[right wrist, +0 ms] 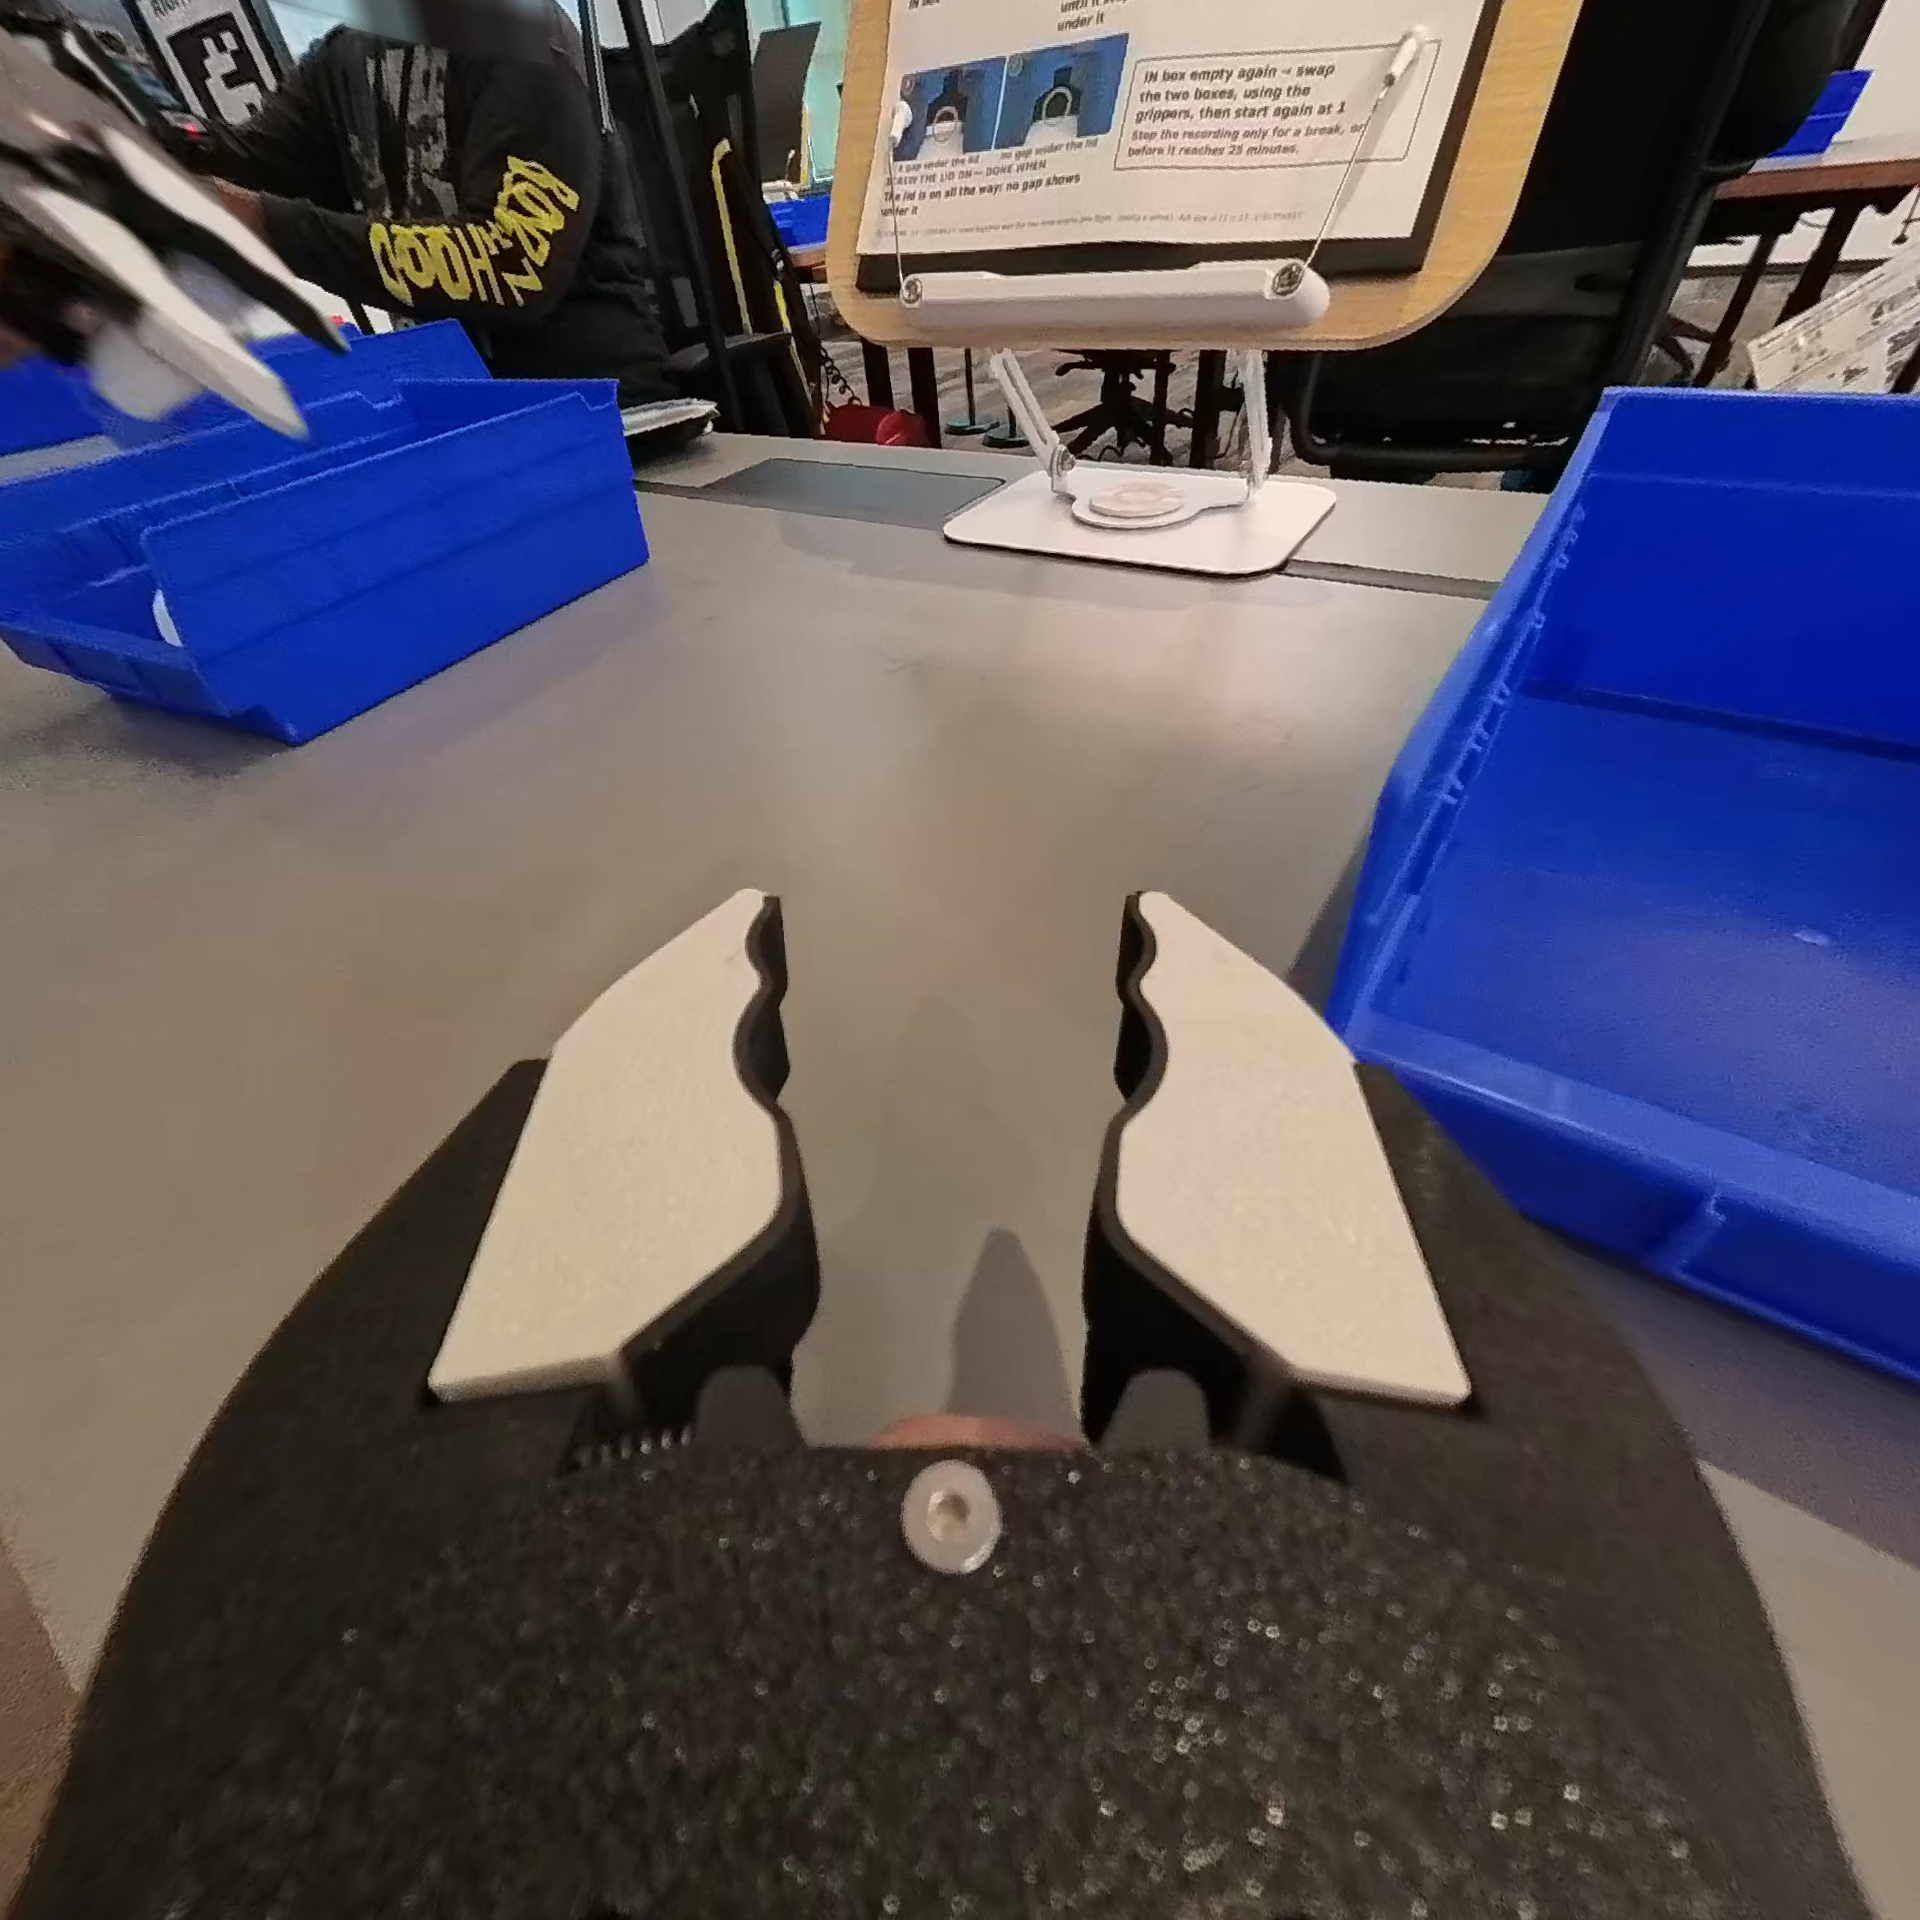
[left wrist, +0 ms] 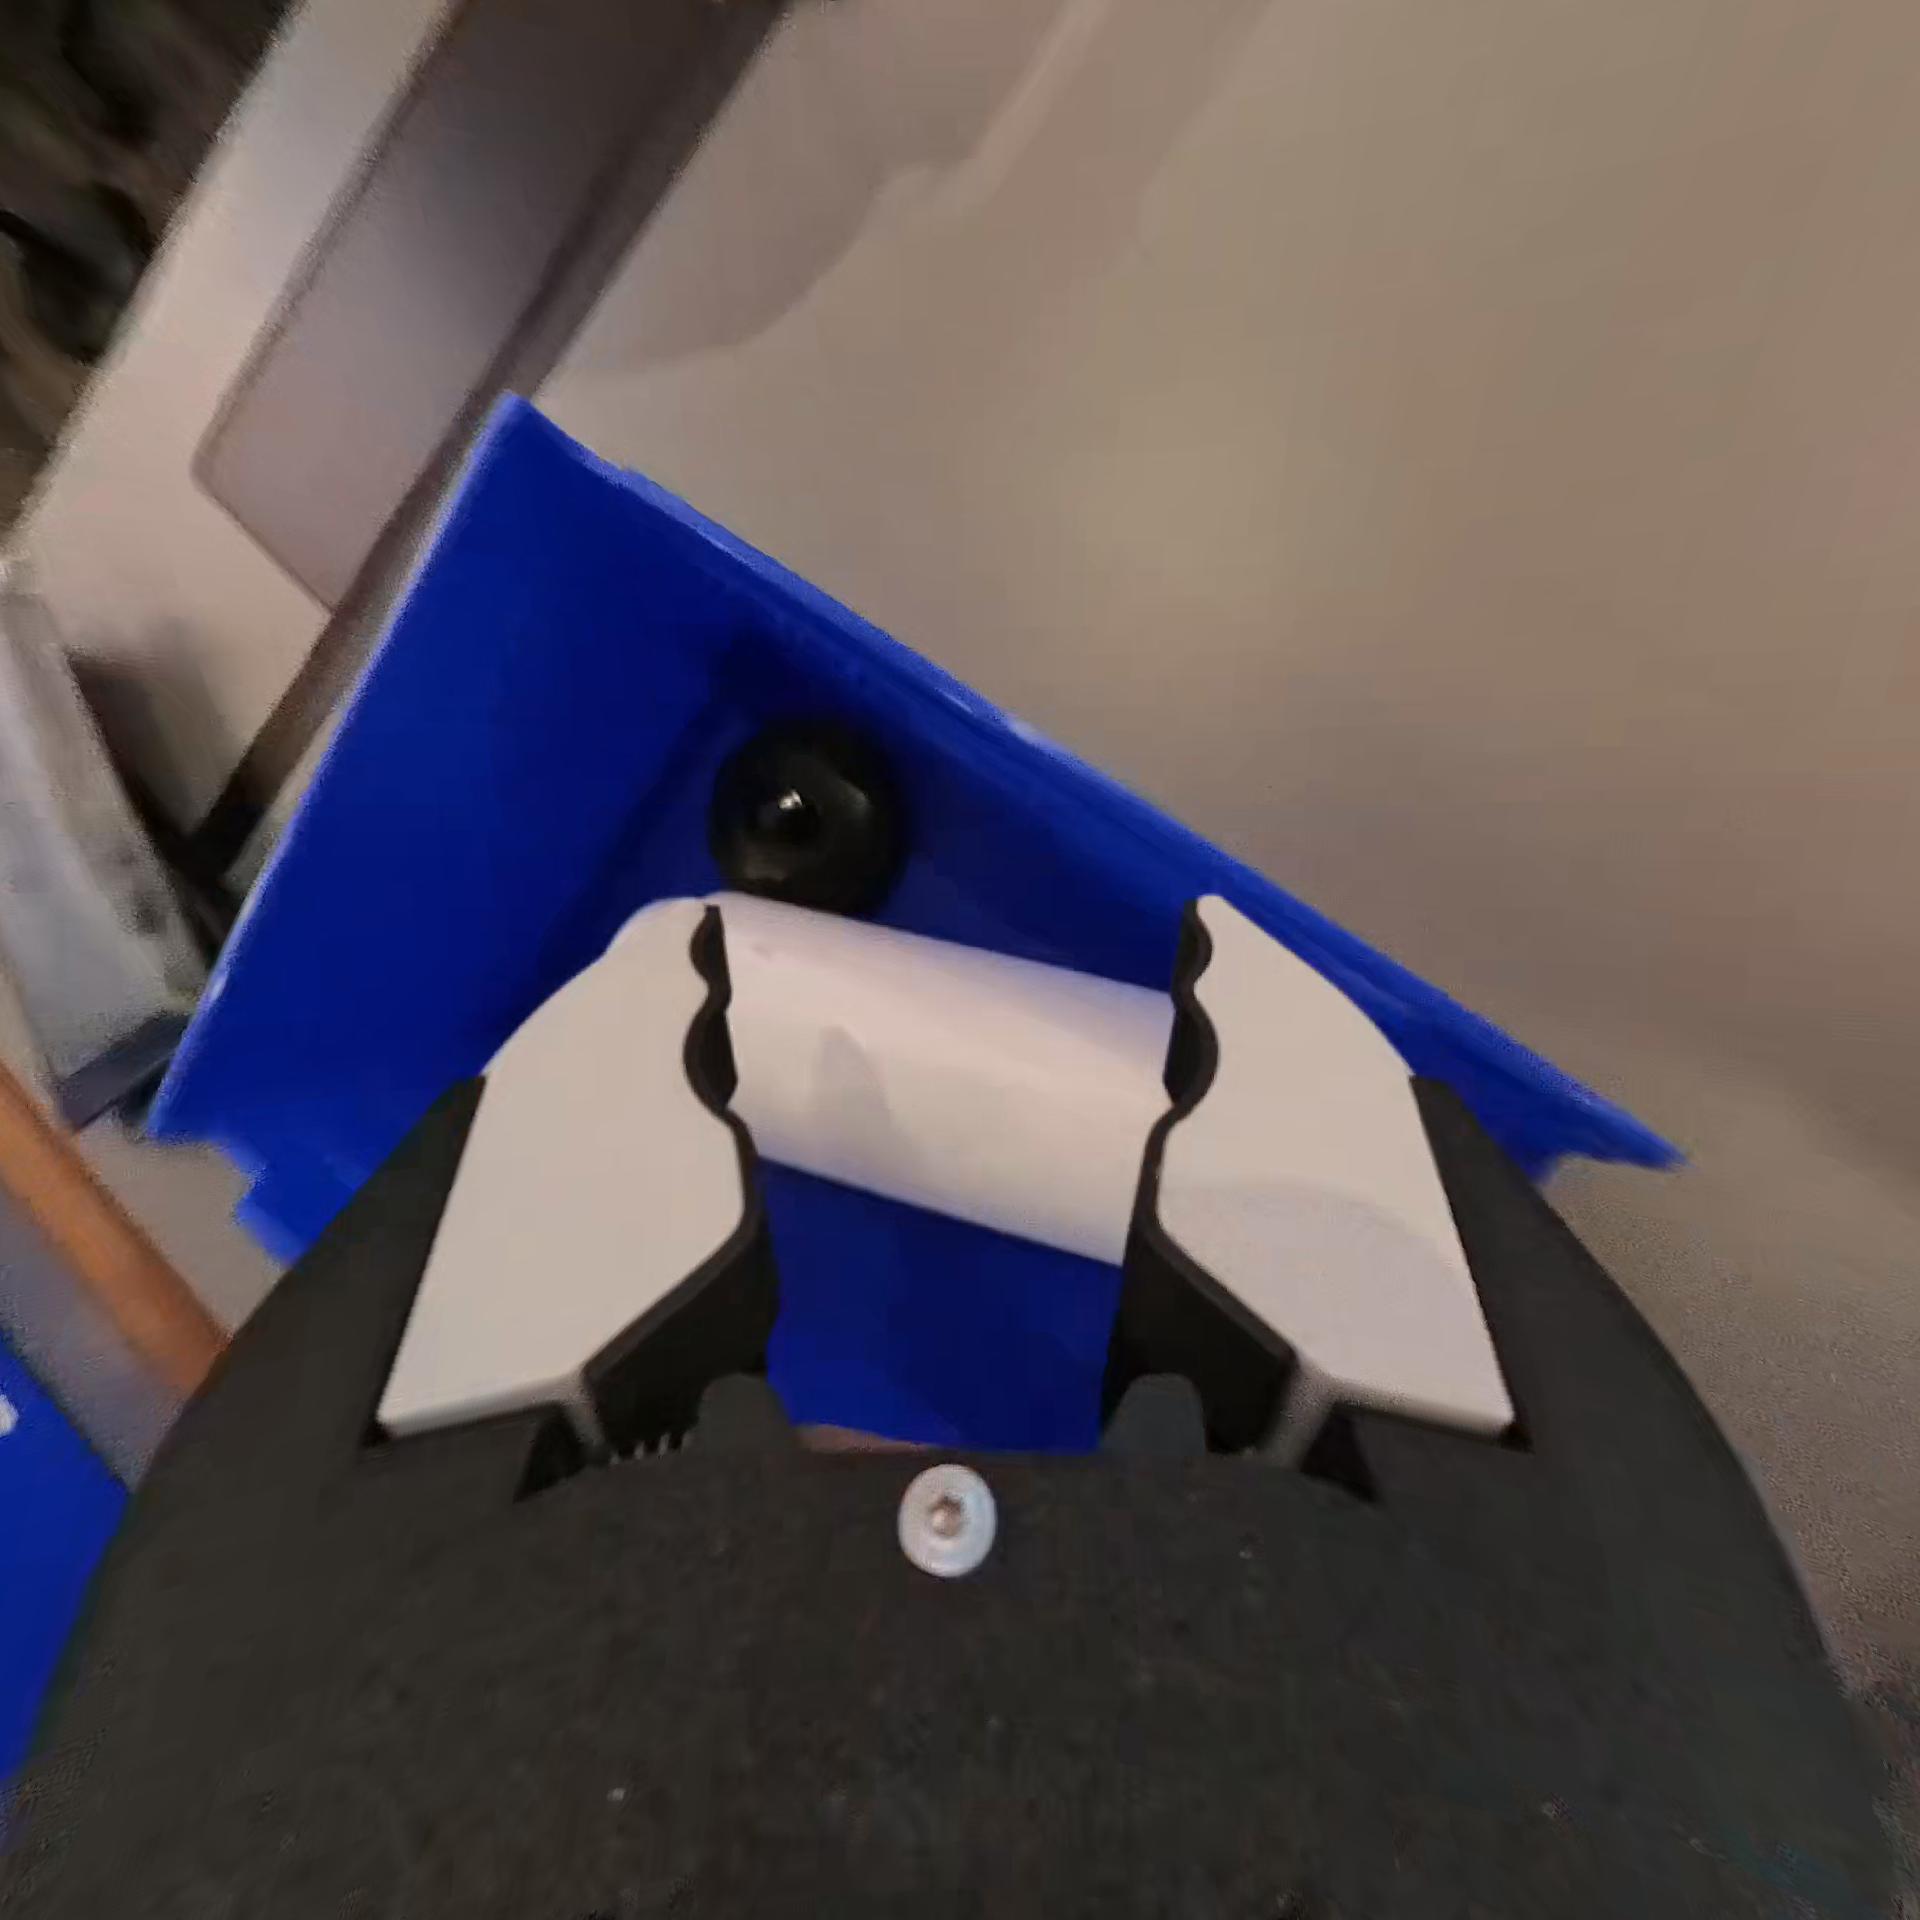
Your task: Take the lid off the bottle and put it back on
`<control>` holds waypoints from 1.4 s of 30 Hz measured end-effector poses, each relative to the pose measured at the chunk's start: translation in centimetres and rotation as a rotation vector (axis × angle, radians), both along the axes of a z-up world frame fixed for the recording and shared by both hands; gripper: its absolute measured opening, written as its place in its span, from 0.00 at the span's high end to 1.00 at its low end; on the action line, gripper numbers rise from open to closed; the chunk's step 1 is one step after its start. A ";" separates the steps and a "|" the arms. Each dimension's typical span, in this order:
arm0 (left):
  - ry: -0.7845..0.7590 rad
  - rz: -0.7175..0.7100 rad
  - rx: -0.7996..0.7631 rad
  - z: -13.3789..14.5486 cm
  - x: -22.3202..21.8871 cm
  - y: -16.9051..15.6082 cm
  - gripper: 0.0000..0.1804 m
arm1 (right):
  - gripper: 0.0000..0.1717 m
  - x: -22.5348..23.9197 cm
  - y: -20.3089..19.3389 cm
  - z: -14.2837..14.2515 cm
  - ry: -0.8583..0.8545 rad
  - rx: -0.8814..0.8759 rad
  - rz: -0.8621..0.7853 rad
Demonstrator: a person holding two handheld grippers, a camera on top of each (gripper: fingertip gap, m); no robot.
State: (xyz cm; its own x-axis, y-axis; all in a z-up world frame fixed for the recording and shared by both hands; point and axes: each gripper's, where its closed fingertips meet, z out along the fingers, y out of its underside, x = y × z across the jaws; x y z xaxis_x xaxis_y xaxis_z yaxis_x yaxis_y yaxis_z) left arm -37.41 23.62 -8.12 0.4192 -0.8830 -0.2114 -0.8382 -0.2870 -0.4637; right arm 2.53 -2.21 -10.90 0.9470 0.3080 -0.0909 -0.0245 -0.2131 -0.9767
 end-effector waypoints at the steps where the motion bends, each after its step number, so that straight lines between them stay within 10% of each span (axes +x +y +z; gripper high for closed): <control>1: 0.045 -0.013 -0.058 -1.7 -0.2 1.4 0.55 | 0.64 0.0 0.0 0.0 0.002 0.002 0.000; 5: 0.206 -0.015 -0.236 -6.9 -1.6 5.3 0.52 | 0.64 0.2 -0.1 0.1 0.010 -0.001 -0.001; 17: 0.273 -0.123 -0.311 -10.8 -2.3 6.7 0.62 | 0.64 -6.9 2.3 1.0 -0.161 0.048 0.192; 34: 0.094 -0.417 -0.091 4.7 5.7 -4.2 0.63 | 0.54 -21.1 12.0 5.6 -0.092 0.017 0.775; 42: 0.072 -0.614 -0.131 4.8 15.7 -9.1 0.63 | 0.47 -22.6 16.5 6.3 -0.195 -0.008 0.827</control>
State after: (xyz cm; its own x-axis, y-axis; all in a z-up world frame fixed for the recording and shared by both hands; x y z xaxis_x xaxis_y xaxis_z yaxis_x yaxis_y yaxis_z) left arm -21.73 14.56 -3.34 -0.1839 -0.9785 -0.0936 -0.8960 0.2060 -0.3935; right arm -20.07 14.26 -4.58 0.4162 0.9081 0.0457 0.3110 -0.0949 -0.9456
